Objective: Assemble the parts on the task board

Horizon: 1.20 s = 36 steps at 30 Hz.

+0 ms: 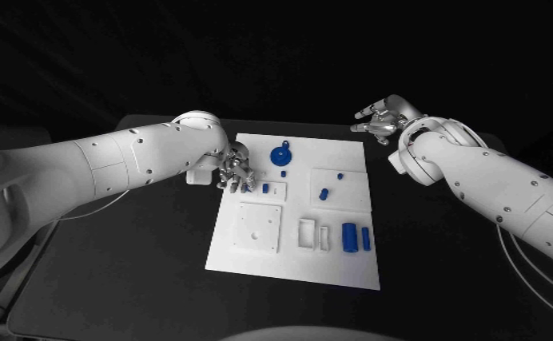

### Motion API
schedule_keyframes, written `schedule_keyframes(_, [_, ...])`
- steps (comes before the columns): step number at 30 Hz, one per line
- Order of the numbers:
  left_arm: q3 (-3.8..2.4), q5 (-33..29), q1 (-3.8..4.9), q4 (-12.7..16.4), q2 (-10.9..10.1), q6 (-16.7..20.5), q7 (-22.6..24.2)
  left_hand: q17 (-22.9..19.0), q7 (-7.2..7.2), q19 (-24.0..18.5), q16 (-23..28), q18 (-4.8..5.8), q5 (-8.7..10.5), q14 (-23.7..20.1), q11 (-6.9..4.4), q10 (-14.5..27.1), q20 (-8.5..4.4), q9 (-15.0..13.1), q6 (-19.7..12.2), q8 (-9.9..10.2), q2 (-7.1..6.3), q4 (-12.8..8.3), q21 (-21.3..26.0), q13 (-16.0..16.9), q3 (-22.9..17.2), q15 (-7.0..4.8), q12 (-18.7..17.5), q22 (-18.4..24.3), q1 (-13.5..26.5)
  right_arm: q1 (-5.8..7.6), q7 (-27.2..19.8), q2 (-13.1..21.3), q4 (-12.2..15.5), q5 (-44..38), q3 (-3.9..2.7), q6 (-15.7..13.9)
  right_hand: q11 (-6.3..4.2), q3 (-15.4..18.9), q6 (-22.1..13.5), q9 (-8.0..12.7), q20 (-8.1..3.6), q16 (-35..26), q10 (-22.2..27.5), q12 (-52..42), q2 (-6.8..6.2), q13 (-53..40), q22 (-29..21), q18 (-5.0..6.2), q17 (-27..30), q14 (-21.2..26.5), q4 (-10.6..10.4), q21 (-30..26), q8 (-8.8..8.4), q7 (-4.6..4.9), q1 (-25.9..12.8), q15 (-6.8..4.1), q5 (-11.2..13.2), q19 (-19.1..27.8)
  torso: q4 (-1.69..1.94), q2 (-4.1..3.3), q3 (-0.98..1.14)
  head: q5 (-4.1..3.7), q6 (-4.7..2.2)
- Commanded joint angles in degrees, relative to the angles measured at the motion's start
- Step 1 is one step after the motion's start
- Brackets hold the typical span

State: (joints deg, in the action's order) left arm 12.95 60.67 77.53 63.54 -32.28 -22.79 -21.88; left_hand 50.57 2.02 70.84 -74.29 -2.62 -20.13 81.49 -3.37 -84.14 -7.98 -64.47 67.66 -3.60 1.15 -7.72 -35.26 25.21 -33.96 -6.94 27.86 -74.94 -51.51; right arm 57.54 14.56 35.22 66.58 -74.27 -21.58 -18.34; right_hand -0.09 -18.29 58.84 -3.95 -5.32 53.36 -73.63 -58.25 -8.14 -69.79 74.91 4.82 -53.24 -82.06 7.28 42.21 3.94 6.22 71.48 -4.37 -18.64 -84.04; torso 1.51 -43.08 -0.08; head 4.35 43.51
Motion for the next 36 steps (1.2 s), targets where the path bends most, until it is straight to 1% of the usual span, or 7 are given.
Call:
schedule_keyframes(1, [0.12, -0.22, -0.31, 0.32, 0.06, -0.24, -0.25, 0.05, -2.37, 0.23, -0.29, -0.56, -0.16, 0.15, -0.34, -1.93, 0.15, 0.23, 2.64, -0.29, 0.61, -8.82, -0.02, -0.08, -8.75, -0.03, 0.33, -1.04, -1.16, -0.03, -0.2, -0.06, 0.0, -0.53, -0.02, 0.73, -0.06, 0.05, 0.17, 0.07, -0.16, -0.28, 0.2, -0.13, 0.43, -0.05, 1.96, 0.43, -0.06, -0.36, 0.2, -0.2, -0.35, 0.16, -0.23, 0.1, -0.07, -3.13, -0.03, -0.02, -0.02, 0.02, -0.03])
schedule_keyframes(14, [0.05, -0.7, -0.27, 0.13, -0.03, -0.34, -0.25, 0.22, -2.41, 0.34, -0.43, -0.57, -0.26, 0.25, -0.37, -1.99, 0.13, 0.28, 2.76, -0.3, 0.52, -8.81, -0.03, -0.1, -8.77, -0.05, 0.46, -1.02, -1.17, -0.04, -0.19, -0.08, -0.06, -0.53, -0.02, 0.76, -0.05, 0.0, 0.17, 0.07, -0.16, -0.31, 0.21, -0.12, 0.47, -0.04, 1.96, 0.43, -0.05, -0.35, 0.29, -0.25, -0.35, 0.16, -0.21, 0.1, -0.07, -3.13, -0.05, 0.0, 0.02, 0.11, 0.05])
schedule_keyframes(21, [-0.19, -1.94, 0.04, -0.14, 0.05, -2.19, -0.25, 0.29, -2.42, 0.33, -0.49, -0.55, -0.32, 0.27, -0.38, -1.99, 0.13, 0.28, 2.79, -0.3, 0.47, -8.83, -0.01, -0.11, -8.79, -0.04, 0.51, -1.03, -1.2, -0.05, -0.19, -0.11, -0.13, -0.53, -0.02, 0.82, -0.05, 0.0, 0.17, 0.07, -0.16, -0.31, 0.21, -0.12, 0.47, -0.04, 1.96, 0.43, -0.05, -0.35, 0.29, -0.25, -0.35, 0.16, -0.21, 0.1, -0.07, -3.13, -0.05, -0.01, 0.03, 0.15, 0.1])
schedule_keyframes(30, [-0.28, -3.01, 0.34, -1.03, 0.55, -5.12, -0.61, 0.21, -2.39, 0.26, -0.46, -0.5, -0.27, 0.22, -0.36, -1.91, 0.14, 0.29, 2.75, -0.28, 0.48, -8.81, -0.01, -0.12, -8.77, -0.01, 0.55, -1.05, -1.28, -0.05, -0.17, -0.17, -0.17, -0.53, -0.02, 0.9, -0.05, 0.0, 0.17, 0.07, -0.16, -0.31, 0.21, -0.12, 0.47, -0.04, 1.96, 0.43, -0.05, -0.35, 0.29, -0.25, -0.35, 0.16, -0.21, 0.1, -0.07, -3.13, -0.07, -0.06, 0.03, 0.15, 0.19])
schedule_keyframes(36, [-0.32, -3.22, 0.54, -1.5, 0.96, -6.1, -0.72, 0.22, -2.38, 0.23, -0.47, -0.49, -0.27, 0.22, -0.35, -1.9, 0.15, 0.29, 2.73, -0.28, 0.47, -8.81, -0.01, -0.13, -8.75, 0.0, 0.55, -1.05, -1.31, -0.05, -0.17, -0.22, -0.19, -0.53, -0.02, 0.92, -0.05, 0.0, 0.17, 0.07, -0.16, -0.31, 0.21, -0.12, 0.47, -0.04, 1.96, 0.43, -0.05, -0.35, 0.29, -0.25, -0.35, 0.16, -0.21, 0.1, -0.07, -3.13, -0.09, -0.07, -0.01, 0.06, 0.15])
